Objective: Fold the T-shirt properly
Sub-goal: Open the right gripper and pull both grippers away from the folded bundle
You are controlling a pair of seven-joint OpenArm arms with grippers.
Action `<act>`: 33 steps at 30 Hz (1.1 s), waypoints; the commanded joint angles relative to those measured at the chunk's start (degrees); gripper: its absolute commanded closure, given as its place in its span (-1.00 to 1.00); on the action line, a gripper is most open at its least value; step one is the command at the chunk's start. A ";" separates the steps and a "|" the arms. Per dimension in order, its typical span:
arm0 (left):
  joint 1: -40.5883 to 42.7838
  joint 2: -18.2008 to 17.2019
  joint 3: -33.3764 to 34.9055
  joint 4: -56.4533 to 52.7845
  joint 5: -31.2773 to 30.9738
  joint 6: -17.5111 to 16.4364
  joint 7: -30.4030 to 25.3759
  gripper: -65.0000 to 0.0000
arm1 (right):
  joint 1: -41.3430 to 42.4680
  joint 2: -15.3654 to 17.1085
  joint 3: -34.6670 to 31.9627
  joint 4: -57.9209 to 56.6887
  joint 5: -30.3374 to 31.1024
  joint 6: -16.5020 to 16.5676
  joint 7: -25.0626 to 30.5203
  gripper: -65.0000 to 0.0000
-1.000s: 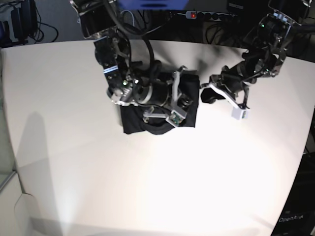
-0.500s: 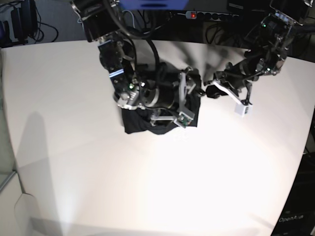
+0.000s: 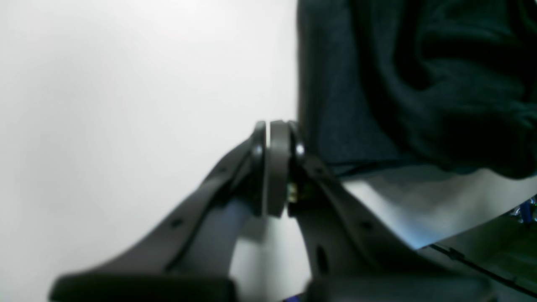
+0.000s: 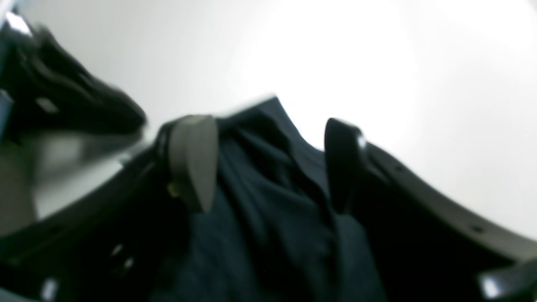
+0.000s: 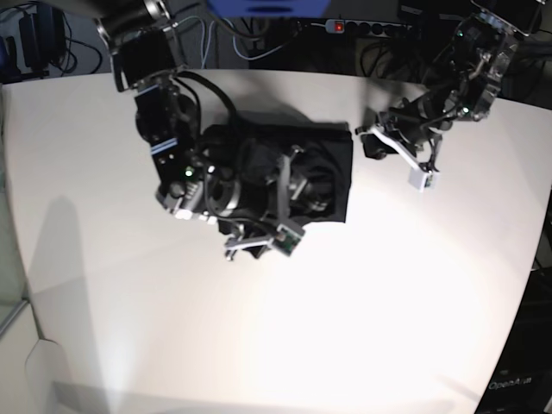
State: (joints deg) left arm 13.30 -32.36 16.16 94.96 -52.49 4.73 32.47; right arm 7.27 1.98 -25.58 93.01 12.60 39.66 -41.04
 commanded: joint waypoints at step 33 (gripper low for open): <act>-3.15 4.71 0.14 -4.54 3.04 -0.47 -0.25 0.96 | -10.65 6.95 17.28 1.45 0.81 0.34 2.31 0.65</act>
State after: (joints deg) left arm 10.46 -27.31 16.38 90.02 -49.47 4.45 31.92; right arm -4.43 8.71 -8.43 93.60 12.51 39.81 -40.07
